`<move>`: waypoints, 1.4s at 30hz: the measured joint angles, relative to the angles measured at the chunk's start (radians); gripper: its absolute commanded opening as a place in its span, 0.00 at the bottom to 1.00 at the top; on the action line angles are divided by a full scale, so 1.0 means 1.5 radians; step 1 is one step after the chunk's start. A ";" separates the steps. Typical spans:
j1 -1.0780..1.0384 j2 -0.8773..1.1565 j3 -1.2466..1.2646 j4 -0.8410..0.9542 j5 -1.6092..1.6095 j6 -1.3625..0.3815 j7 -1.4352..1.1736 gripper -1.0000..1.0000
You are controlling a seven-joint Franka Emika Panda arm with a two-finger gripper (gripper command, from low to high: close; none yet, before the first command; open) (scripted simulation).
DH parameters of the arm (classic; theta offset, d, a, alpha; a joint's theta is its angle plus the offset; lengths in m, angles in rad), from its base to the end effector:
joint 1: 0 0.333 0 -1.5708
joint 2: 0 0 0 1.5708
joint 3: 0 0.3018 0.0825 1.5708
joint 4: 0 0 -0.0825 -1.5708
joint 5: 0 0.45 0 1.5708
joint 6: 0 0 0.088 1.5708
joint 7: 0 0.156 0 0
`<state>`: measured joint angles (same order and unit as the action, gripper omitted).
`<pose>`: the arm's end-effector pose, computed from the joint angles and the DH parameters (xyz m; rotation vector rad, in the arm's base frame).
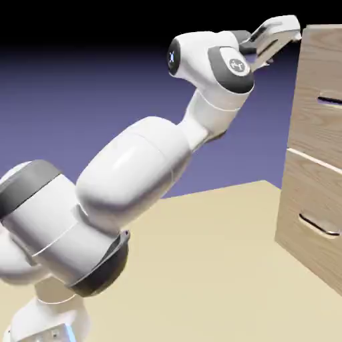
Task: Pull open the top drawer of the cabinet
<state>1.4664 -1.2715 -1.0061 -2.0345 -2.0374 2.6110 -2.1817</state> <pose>0.5766 -0.0445 0.7080 -0.0533 1.5426 0.0980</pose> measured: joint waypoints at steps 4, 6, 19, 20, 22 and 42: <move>0.058 -0.028 -0.040 0.031 -0.081 -0.017 -0.116 0.50; 0.087 -0.042 -0.060 0.046 -0.121 -0.025 -0.174 0.50; 0.255 -0.105 -0.160 0.165 -0.307 -0.052 -0.453 0.50; 0.273 -0.104 -0.165 0.189 -0.307 -0.045 -0.460 0.50; 0.309 -0.103 -0.174 0.238 -0.307 -0.033 -0.472 0.50; 0.034 -0.208 -0.064 -0.159 -0.270 -0.163 -0.467 0.00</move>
<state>1.5177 -1.5829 -1.1018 -2.2734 -2.4426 2.3670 -2.8825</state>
